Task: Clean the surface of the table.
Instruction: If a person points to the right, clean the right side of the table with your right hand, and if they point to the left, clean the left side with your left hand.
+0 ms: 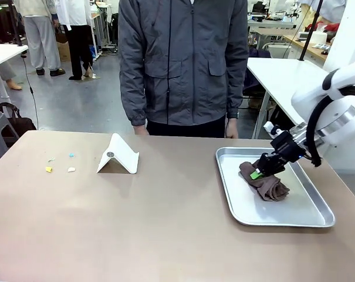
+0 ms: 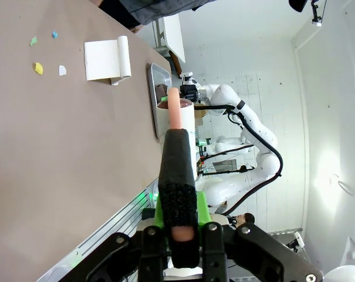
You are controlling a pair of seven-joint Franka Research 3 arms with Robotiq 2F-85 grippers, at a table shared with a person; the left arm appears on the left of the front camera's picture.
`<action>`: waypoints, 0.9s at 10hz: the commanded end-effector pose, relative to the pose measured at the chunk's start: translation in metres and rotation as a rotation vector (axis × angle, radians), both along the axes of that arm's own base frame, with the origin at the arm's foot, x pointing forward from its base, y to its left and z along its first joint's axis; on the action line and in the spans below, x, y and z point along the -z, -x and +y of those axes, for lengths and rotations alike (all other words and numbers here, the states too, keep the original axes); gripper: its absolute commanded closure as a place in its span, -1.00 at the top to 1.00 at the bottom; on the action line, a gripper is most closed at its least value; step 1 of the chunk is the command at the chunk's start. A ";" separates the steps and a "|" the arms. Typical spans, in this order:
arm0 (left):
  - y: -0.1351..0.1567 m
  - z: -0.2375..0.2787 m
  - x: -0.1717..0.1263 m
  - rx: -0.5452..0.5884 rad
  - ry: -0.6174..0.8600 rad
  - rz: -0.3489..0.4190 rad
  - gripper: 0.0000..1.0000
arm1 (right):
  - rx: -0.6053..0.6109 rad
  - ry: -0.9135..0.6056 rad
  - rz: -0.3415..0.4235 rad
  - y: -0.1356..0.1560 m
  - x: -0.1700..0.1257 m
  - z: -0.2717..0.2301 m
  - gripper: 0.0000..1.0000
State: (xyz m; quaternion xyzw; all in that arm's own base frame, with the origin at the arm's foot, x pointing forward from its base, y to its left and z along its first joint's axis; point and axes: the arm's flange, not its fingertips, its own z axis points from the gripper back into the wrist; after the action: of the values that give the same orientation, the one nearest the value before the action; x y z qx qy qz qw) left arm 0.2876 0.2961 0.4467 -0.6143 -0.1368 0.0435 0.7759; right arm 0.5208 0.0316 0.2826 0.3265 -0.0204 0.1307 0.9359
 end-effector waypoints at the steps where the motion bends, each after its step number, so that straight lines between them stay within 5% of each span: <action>1: 0.003 -0.004 -0.002 -0.002 -0.003 -0.005 -1.00 | 0.072 0.023 0.002 0.010 -0.002 -0.019 -0.89; 4: 0.003 -0.004 -0.002 -0.002 -0.003 -0.005 -1.00 | 0.177 -0.026 -0.041 0.018 -0.008 -0.050 -0.89; 9: 0.003 -0.004 -0.002 -0.002 -0.003 -0.005 -1.00 | 0.304 -0.459 -0.085 0.018 -0.023 -0.072 -0.89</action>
State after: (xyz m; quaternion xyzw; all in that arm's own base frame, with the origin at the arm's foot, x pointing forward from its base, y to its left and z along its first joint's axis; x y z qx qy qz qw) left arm 0.2875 0.2960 0.4473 -0.6140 -0.1374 0.0431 0.7761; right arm 0.5080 -0.0318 0.3087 0.4648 -0.1159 -0.0035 0.8778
